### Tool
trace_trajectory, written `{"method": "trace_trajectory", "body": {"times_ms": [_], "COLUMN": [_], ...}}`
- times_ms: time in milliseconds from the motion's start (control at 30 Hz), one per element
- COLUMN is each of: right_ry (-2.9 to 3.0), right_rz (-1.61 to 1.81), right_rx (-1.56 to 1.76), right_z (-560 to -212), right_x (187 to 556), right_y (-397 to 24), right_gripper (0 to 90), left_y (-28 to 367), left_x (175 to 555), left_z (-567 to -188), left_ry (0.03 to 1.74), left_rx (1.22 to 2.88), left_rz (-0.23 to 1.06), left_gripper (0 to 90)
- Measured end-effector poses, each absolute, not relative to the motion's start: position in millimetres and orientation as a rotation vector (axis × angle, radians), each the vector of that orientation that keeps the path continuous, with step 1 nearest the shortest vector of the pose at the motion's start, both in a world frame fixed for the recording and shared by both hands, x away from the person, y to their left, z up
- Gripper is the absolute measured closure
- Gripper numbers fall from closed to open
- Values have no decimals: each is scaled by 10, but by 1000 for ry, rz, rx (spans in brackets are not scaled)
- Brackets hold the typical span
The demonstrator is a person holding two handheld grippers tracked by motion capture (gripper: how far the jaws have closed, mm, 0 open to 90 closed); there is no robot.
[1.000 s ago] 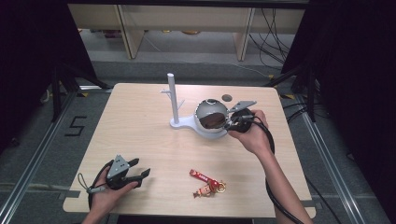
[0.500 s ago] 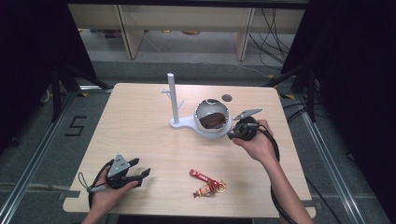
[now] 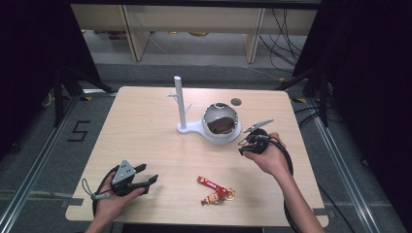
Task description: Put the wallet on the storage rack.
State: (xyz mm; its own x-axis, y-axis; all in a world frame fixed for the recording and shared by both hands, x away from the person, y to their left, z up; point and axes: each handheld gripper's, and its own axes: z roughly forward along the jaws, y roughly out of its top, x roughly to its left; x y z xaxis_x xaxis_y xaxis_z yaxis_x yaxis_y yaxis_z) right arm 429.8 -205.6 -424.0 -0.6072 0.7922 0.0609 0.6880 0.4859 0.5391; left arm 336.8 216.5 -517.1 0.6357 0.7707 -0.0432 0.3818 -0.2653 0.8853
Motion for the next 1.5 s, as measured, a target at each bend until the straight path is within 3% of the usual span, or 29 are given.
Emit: {"method": "trace_trajectory", "body": {"times_ms": [1500], "right_ry": [2838], "right_rz": [671], "right_rx": [1277], "right_z": [-4648], "right_x": [3679], "right_y": [-1828], "right_gripper": [759], "left_y": [2058], "left_x": [3336], "left_z": [-5139], "left_ry": [892], "left_rx": [1889], "left_rz": [466], "left_gripper": [353]}}
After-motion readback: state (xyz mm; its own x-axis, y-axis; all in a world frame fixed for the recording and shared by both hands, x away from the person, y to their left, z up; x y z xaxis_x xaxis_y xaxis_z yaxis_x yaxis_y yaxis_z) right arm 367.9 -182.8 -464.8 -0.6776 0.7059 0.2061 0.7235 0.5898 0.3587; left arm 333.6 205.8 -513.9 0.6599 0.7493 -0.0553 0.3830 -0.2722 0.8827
